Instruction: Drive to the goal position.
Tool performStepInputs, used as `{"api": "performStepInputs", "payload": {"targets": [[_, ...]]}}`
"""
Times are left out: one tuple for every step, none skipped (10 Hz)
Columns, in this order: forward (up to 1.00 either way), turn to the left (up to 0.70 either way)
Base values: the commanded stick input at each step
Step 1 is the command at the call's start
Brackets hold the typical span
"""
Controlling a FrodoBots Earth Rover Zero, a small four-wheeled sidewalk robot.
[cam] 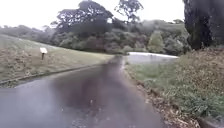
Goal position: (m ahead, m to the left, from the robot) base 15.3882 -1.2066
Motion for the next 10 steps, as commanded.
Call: {"api": "performStepInputs", "payload": {"targets": [[0.45,0.02],[0.45,0.03],[0.45,0.02],[0.45,0.02],[0.45,0.02],[0.45,0.02],[0.45,0.02],[0.45,0.02],[0.45,0.03],[0.45,0.02]]}}
